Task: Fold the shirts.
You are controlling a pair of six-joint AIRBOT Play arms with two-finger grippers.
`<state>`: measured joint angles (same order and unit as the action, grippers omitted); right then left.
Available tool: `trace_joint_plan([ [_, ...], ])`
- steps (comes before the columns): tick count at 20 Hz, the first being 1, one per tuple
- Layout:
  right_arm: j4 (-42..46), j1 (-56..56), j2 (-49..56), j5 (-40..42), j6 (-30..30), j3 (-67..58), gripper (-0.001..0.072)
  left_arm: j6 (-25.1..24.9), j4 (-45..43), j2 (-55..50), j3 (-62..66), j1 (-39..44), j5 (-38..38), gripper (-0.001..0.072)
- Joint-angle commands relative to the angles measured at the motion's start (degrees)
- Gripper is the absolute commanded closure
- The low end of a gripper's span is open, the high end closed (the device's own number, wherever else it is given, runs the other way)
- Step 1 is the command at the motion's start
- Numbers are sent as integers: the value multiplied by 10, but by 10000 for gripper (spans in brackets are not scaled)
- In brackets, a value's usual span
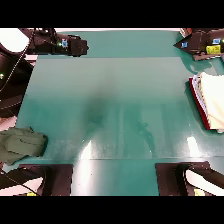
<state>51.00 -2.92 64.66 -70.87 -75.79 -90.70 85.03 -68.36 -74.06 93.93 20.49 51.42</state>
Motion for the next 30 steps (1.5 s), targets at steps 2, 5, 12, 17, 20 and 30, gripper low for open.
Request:
trace_joint_plan([
  [2, 0, 0, 0, 0, 0, 0, 695, 0, 0, 0, 0, 0, -1, 681],
  [5, 0, 0, 0, 0, 0, 0, 695, 4, 2, 0, 0, 0, -44, 681],
  [12, 0, 0, 0, 0, 0, 0, 695, 14, -30, 45, 2, -58, 85, 682],
  [17, -5, 0, 0, 3, 0, 0, 695, 81, -264, 198, -114, -181, 292, 677],
  [20, -4, 0, 0, 3, 0, 0, 695, 108, -362, 262, -229, -245, 384, 33],
  [30, -4, 0, 0, 2, 0, 0, 695, 114, -351, 273, -593, -310, 300, 30],
])
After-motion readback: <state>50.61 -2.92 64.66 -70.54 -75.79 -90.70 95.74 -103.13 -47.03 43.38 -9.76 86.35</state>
